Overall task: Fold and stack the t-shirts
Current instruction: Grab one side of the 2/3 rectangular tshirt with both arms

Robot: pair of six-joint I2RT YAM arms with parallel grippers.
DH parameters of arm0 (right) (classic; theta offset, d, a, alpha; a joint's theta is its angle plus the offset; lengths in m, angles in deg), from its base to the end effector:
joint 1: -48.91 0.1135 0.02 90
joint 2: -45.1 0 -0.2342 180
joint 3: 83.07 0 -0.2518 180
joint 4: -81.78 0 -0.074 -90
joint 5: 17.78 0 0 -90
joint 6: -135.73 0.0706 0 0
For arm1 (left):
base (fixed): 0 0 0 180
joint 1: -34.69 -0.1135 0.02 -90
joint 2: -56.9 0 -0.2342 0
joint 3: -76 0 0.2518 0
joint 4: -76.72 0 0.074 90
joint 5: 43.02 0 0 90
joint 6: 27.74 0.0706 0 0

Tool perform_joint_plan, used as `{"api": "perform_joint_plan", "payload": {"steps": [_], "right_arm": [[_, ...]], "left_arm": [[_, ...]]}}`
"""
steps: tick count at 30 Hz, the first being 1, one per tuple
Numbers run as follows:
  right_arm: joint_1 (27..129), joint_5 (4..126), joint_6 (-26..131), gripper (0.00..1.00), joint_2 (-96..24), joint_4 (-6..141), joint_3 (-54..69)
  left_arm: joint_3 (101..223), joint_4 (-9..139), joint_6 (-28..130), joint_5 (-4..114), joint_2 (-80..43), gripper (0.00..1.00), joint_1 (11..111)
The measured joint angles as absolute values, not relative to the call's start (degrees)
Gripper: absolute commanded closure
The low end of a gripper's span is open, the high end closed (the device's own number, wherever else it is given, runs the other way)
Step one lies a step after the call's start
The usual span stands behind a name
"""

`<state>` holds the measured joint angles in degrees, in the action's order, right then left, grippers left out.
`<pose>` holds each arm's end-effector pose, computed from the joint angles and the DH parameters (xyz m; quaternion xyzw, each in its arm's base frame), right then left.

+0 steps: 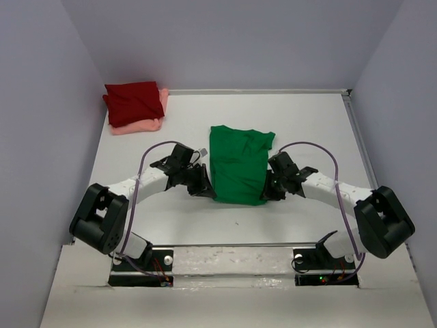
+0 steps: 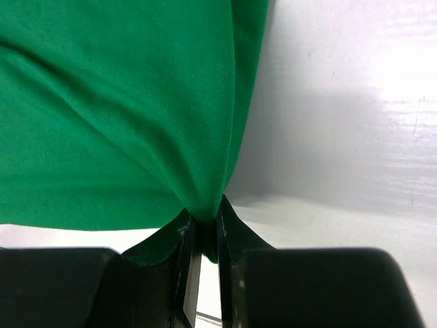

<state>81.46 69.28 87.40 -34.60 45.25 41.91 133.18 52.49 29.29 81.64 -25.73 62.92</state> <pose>0.2311 0.1518 0.1121 0.0706 0.9657 0.1698 0.1832 0.2478 -0.1786 0.1369 0.0655 0.8996 -0.4082 0.1408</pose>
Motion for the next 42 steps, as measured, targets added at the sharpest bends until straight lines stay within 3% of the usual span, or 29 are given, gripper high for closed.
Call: {"api": "perform_joint_plan", "payload": {"steps": [10,13,16,17,20,28,35,42], "right_arm": [[86.88,72.04,92.56,0.77,-29.31,43.11,45.49],[88.52,73.33,94.11,0.67,-27.98,42.06,46.06],[90.07,74.70,95.42,0.50,-26.74,41.27,47.33],[90.40,75.10,95.75,0.40,-26.15,40.97,48.05],[91.23,76.17,96.71,0.34,-24.40,40.35,50.54],[93.07,77.87,99.66,0.35,-21.01,40.14,52.57],[94.01,78.44,100.76,0.50,-21.99,41.64,52.77],[94.01,79.53,100.80,0.49,-27.76,43.98,49.36]], "left_arm": [[129.29,54.11,25.46,80.09,-22.54,1.00,66.13],[128.66,54.29,24.72,79.67,-21.95,1.00,66.26],[128.03,54.88,24.02,79.37,-21.75,1.00,66.79],[127.74,55.03,23.78,79.23,-21.66,1.00,66.94],[127.00,55.49,23.30,78.93,-21.60,1.00,67.62],[126.54,56.67,22.75,78.62,-21.64,1.00,68.38],[126.54,57.72,22.75,78.91,-22.91,1.00,68.75],[126.54,58.61,22.77,79.50,-23.91,1.00,69.10]]}}
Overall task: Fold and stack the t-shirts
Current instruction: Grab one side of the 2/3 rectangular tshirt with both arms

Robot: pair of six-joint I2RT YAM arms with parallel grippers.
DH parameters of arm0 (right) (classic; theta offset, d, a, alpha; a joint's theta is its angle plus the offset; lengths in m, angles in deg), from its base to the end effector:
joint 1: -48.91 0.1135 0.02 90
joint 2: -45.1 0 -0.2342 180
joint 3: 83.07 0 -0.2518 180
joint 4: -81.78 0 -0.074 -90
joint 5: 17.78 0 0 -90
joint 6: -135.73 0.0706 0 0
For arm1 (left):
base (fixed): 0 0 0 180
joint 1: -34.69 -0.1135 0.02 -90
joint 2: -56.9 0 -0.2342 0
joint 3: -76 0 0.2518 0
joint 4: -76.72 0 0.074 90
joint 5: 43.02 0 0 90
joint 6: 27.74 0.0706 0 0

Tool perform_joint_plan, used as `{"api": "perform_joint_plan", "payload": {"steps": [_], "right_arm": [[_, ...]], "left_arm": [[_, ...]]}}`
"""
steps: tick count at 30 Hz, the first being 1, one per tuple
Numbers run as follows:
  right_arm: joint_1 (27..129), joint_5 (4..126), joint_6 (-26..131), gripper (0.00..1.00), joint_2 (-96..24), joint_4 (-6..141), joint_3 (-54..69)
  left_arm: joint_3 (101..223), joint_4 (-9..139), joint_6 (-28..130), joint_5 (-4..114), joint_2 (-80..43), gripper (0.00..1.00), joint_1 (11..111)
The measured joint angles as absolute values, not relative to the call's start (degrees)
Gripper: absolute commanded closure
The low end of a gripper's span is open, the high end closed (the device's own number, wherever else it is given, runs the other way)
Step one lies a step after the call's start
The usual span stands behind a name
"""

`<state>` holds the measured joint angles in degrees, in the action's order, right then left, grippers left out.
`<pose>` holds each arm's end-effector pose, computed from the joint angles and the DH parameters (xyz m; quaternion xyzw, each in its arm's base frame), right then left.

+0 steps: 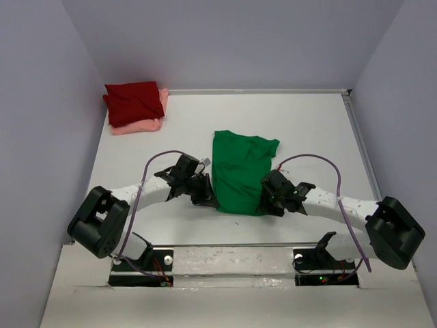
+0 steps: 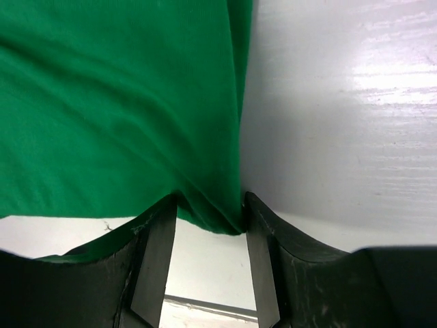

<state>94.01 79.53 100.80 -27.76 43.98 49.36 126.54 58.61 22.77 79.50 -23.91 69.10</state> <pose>0.1785 0.1664 0.1013 0.0991 0.9656 0.1383 0.1965 0.2168 -0.1945 0.1179 0.0596 0.9009 -0.4142 0.1152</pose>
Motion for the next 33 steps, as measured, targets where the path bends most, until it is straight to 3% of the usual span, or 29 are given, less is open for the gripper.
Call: {"api": "perform_joint_plan", "payload": {"steps": [6,11,23,26,29,32,33], "right_arm": [[94.01,80.74,101.06,0.59,-28.90,44.05,48.68],[94.01,81.48,103.01,0.54,-28.66,43.59,48.77],[94.18,83.90,106.96,0.52,-25.73,41.84,50.45],[94.51,84.45,107.34,0.61,-25.18,41.84,50.93],[94.60,84.89,107.82,0.83,-24.77,41.62,51.37],[94.75,85.11,108.14,0.99,-24.18,41.40,51.94],[94.75,85.13,108.23,1.00,-24.13,41.40,51.94]], "left_arm": [[126.54,59.03,22.80,79.76,-24.13,1.00,69.10],[126.54,59.66,22.80,79.93,-25.25,1.00,69.10],[126.54,60.58,22.95,80.44,-27.76,1.00,69.12],[126.54,60.60,23.01,80.52,-27.76,1.00,69.10],[126.54,60.71,22.99,80.63,-27.76,1.00,69.10],[126.52,61.13,23.01,80.81,-27.76,1.00,69.12],[126.52,61.22,23.01,80.85,-27.76,1.00,69.12]]}}
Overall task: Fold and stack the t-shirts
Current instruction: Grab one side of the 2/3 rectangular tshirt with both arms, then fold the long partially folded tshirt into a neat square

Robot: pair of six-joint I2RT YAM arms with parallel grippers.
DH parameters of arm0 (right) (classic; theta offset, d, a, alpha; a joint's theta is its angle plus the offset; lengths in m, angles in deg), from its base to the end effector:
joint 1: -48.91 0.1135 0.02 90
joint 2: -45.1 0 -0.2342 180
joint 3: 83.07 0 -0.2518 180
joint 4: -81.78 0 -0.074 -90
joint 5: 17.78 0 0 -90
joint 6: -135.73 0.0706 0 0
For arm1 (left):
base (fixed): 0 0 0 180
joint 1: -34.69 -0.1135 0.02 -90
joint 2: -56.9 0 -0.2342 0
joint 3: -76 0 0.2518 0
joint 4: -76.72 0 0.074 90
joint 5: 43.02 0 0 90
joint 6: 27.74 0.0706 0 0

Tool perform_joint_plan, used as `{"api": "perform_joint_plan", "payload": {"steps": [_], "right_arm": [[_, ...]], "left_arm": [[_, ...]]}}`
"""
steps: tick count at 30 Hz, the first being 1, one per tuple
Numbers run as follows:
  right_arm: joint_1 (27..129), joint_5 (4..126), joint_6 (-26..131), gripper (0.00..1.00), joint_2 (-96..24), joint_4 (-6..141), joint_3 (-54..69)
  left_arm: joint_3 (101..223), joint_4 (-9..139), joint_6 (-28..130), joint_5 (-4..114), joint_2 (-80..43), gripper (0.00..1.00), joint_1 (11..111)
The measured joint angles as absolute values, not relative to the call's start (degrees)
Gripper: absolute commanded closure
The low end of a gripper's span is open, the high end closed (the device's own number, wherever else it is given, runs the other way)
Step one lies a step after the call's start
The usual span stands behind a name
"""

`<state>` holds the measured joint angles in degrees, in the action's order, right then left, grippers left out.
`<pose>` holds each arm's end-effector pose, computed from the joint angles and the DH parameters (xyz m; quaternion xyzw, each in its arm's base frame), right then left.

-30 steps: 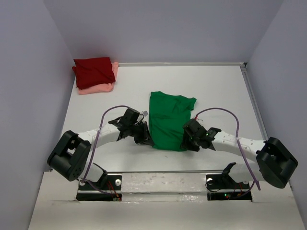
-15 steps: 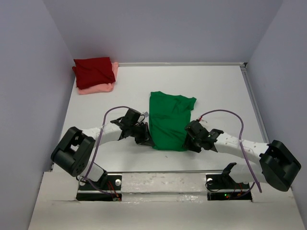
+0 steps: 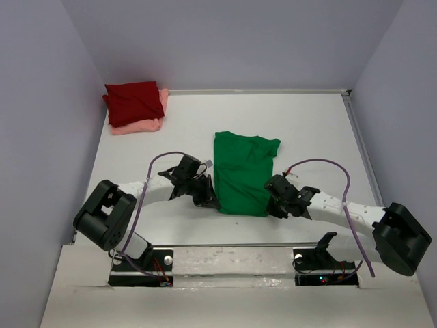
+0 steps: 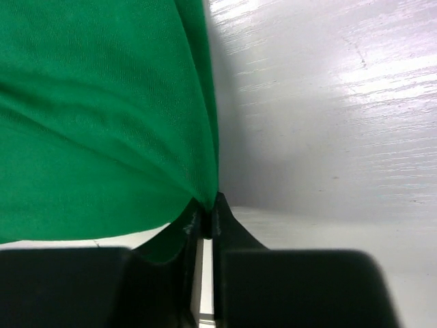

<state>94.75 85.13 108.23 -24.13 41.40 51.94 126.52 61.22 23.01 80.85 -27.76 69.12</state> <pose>0.1700 0.1524 0.1001 0.1649 0.9556 0.1128 0.2167 0.2190 -0.1978 0.1043 0.0626 0.9013 -0.4167 0.1002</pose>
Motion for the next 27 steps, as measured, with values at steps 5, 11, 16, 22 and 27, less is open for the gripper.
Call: {"api": "perform_joint_plan", "payload": {"steps": [5,11,16,22,27], "right_arm": [[94.75,85.19,108.36,1.00,-24.22,41.34,51.94],[94.75,85.13,107.73,1.00,-24.90,41.34,51.48],[94.95,85.15,107.03,1.00,-25.10,41.29,51.24],[97.15,85.87,107.03,1.00,-24.37,39.44,50.91],[101.98,87.45,109.02,1.00,-23.13,35.74,49.99]], "left_arm": [[126.52,61.48,23.01,81.00,-27.78,1.00,69.15],[126.52,61.48,22.99,81.05,-27.78,1.00,69.15],[126.30,61.74,22.91,81.05,-27.76,1.00,69.15],[123.59,61.15,20.92,79.63,-23.02,1.00,69.78],[123.20,58.55,19.50,77.66,-14.47,1.00,71.09]]}}
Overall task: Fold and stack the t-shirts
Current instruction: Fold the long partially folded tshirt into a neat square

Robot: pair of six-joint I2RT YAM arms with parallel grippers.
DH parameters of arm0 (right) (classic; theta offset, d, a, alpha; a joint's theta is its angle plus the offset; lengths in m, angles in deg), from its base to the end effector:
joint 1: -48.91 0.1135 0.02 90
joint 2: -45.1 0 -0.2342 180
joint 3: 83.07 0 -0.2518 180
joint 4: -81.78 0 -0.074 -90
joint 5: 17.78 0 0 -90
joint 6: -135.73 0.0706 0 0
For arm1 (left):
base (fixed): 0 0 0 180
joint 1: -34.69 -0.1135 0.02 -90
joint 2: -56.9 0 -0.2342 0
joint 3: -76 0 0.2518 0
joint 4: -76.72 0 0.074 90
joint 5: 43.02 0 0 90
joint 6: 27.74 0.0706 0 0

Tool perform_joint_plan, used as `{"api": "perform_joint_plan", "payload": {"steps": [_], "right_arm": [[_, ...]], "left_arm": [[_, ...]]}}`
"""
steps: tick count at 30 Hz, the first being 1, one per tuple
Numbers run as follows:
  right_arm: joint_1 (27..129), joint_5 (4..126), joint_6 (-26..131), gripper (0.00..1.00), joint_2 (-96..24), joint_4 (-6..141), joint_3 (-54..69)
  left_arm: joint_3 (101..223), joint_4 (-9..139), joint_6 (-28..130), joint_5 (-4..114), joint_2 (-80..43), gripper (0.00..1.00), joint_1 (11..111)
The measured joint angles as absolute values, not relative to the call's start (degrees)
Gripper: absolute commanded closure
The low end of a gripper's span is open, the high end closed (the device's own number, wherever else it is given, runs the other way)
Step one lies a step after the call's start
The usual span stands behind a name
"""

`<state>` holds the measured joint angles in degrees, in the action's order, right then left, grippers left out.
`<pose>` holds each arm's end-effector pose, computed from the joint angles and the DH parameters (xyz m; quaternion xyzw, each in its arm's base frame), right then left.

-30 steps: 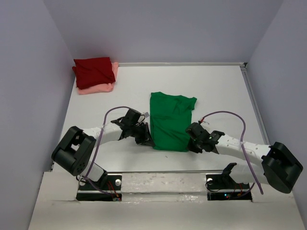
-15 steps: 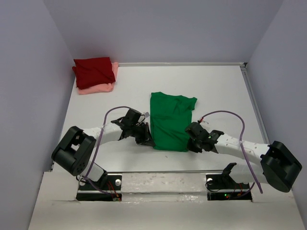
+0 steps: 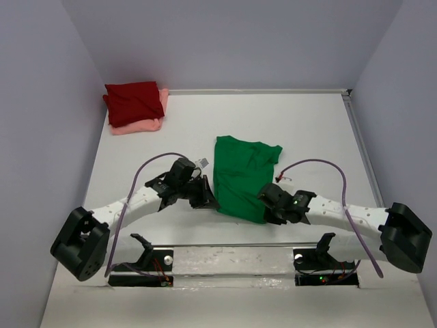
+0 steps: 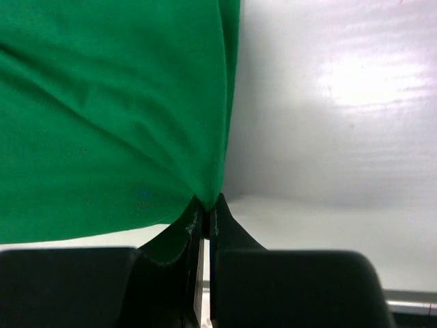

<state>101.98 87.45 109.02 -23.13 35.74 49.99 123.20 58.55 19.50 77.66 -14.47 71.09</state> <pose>0.1485 0.1667 0.1084 0.1125 0.9657 0.0970 0.2131 0.1996 -0.1919 0.1416 0.0578 0.8867 -0.4348 0.1461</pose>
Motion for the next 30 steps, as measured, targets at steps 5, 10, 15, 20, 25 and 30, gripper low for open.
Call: {"api": "perform_joint_plan", "payload": {"steps": [5,10,15,20,25,30], "right_arm": [[109.07,90.72,113.65,1.00,-23.19,29.36,46.37],[115.38,92.97,119.36,1.00,-24.83,25.01,44.31],[120.24,94.44,125.72,1.00,-26.32,21.84,44.12],[125.66,96.34,131.71,1.00,-28.79,17.12,41.01],[130.18,102.55,138.31,1.00,-35.26,6.74,31.63],[125.24,112.23,136.45,1.00,-41.23,-1.57,16.18]], "left_arm": [[121.84,57.00,17.07,76.13,-8.92,1.00,72.82],[119.50,55.25,14.23,74.29,-6.06,1.00,75.90],[117.67,54.66,11.56,73.27,-2.71,1.00,78.06],[117.47,51.62,9.81,70.64,0.70,1.00,79.90],[124.99,41.72,10.73,61.81,2.58,1.00,82.22],[145.62,34.35,17.72,50.82,-4.68,1.00,82.22]]}}
